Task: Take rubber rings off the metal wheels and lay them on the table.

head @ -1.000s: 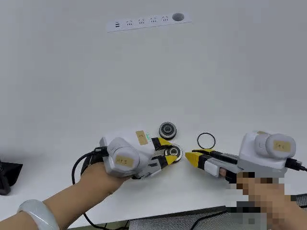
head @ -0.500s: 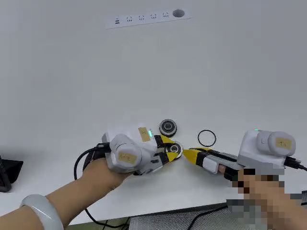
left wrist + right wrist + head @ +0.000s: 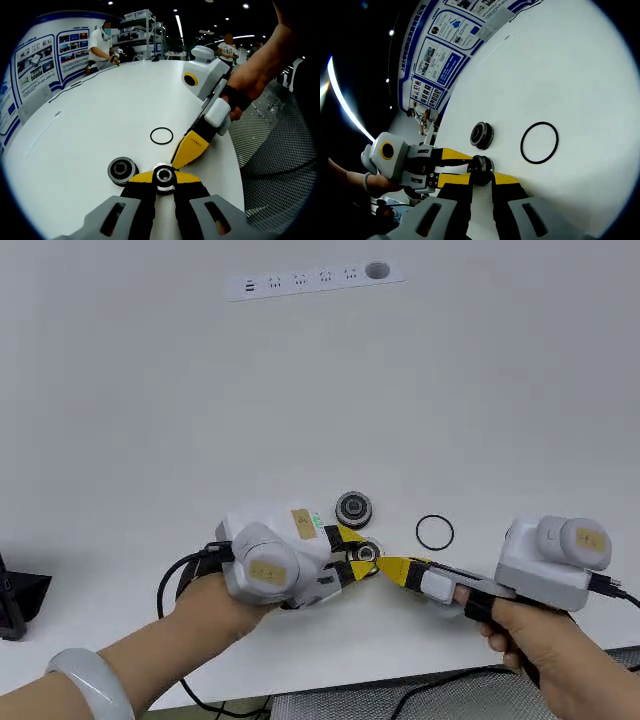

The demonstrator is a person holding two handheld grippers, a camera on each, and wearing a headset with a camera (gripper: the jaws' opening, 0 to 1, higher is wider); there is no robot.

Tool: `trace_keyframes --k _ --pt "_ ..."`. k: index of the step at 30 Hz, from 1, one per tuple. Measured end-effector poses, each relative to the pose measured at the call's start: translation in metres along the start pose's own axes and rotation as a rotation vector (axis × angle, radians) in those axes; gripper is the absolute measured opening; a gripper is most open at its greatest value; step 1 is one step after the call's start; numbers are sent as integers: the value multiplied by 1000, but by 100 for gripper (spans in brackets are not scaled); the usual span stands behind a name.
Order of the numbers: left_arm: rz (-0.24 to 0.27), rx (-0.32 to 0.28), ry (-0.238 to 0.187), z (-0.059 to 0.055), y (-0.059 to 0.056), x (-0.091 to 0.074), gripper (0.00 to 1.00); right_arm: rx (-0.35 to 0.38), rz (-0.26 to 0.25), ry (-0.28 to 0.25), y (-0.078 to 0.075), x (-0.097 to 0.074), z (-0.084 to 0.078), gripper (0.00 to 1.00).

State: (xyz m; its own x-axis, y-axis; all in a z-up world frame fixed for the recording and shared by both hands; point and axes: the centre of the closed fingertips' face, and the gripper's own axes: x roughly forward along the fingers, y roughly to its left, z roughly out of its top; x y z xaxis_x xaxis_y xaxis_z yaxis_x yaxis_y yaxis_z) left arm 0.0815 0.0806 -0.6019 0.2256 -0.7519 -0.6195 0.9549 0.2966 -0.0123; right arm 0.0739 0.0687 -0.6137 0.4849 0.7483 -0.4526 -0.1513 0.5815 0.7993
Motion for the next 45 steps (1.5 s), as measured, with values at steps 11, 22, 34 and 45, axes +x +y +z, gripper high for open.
trace_keyframes --k 11,22,34,45 --pt "1 -2 -3 0 0 1 13 96 26 5 -1 2 -1 16" --pt "2 -5 -3 0 0 1 13 127 58 2 4 2 -1 15" --pt "4 -9 -4 -3 1 2 13 103 49 -8 4 -2 1 11" --pt "2 -12 -6 -2 0 2 13 71 36 -3 -1 -2 2 4"
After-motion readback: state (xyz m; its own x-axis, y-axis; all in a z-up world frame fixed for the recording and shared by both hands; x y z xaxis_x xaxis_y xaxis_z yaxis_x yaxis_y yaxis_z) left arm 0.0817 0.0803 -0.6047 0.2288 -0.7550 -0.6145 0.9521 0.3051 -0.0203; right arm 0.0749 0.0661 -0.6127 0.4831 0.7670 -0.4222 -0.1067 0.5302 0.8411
